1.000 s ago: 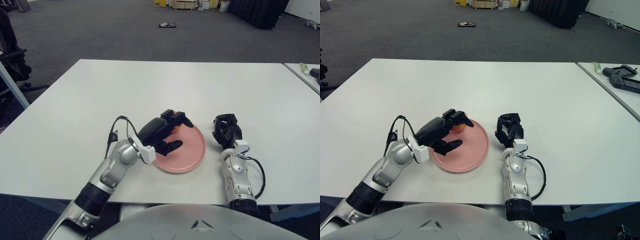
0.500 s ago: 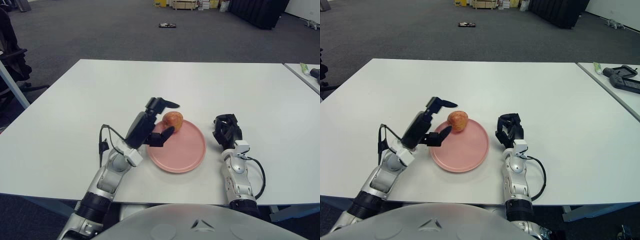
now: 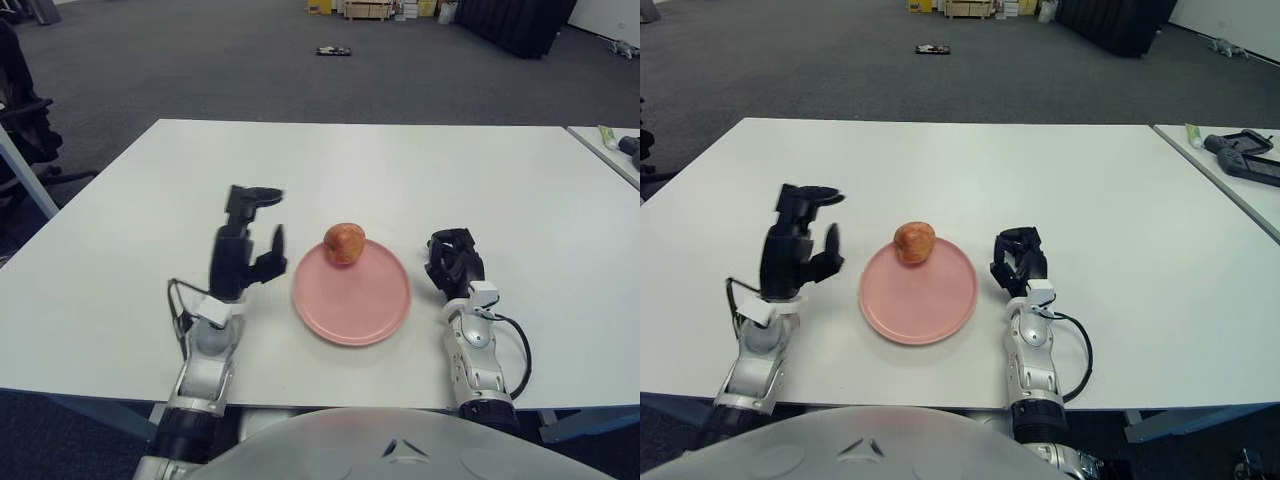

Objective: Put the apple into the plate.

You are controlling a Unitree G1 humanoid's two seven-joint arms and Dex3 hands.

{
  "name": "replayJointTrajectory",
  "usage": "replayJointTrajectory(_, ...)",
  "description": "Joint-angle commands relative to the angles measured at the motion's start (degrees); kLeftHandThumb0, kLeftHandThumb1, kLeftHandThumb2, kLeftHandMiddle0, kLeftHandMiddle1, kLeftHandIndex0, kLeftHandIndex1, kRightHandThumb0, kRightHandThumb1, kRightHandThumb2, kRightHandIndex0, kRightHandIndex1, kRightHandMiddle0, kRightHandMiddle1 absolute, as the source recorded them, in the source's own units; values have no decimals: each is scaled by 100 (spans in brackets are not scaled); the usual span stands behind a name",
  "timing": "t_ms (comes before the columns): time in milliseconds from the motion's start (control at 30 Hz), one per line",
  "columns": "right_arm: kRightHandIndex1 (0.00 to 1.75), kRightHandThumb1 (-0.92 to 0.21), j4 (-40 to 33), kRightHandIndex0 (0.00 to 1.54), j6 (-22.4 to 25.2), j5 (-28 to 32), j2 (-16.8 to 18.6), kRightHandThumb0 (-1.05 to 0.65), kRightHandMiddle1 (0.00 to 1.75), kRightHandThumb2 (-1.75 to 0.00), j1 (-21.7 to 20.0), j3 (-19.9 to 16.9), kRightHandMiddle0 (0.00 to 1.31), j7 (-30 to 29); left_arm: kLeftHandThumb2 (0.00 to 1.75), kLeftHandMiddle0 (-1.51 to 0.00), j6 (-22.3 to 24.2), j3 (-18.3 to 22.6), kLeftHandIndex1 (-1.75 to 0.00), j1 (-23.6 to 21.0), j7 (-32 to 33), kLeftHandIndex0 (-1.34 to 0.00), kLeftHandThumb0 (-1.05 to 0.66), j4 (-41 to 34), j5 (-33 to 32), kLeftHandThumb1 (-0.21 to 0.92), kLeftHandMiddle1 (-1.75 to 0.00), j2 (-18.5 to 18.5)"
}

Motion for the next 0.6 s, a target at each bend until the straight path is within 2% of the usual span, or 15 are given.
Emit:
replayJointTrajectory(0, 127, -79, 8, 53, 155, -18, 3, -36, 175, -72, 57, 20, 27, -24, 84, -28, 124, 121, -159, 57, 99, -17, -67, 256, -51, 90, -135, -239)
replayJointTrajectory(167, 126, -80, 61, 53, 119, -38, -21, -36, 175, -70, 30, 22, 26, -16, 84, -31, 32, 404, -169, -54, 447, -17, -66, 841, 303, 92, -143, -404)
replayJointTrajectory(200, 126, -80, 69, 53, 109, -42, -23, -36, 175, -69, 28, 22, 26, -19, 77, -34, -1, 455, -171, -92, 500, -20, -56, 963, 358, 89, -142, -426)
replayJointTrajectory(233, 126, -81, 72, 53, 103, -43, -23, -36, 175, -69, 26, 22, 26, -21, 74, -34, -28, 486, -172, -117, 526, -21, -52, 1037, 390, 88, -142, -440)
replayJointTrajectory(267, 126, -81, 90, 53, 76, -39, -27, -36, 175, -69, 19, 17, 26, -17, 71, -36, -86, 582, -173, -223, 648, -22, -46, 1411, 458, 86, -142, -427)
replayJointTrajectory(367, 126, -81, 116, 53, 29, -25, -33, -36, 175, -69, 7, 9, 26, -3, 67, -41, -155, 756, -174, -404, 924, -24, -40, 2034, 644, 84, -144, -425)
replayJointTrajectory(567, 126, -80, 126, 54, 41, -25, -45, -36, 175, -69, 4, 10, 26, 2, 73, -45, 74, 813, -175, -456, 1259, -28, -38, 2186, 916, 78, -154, -506)
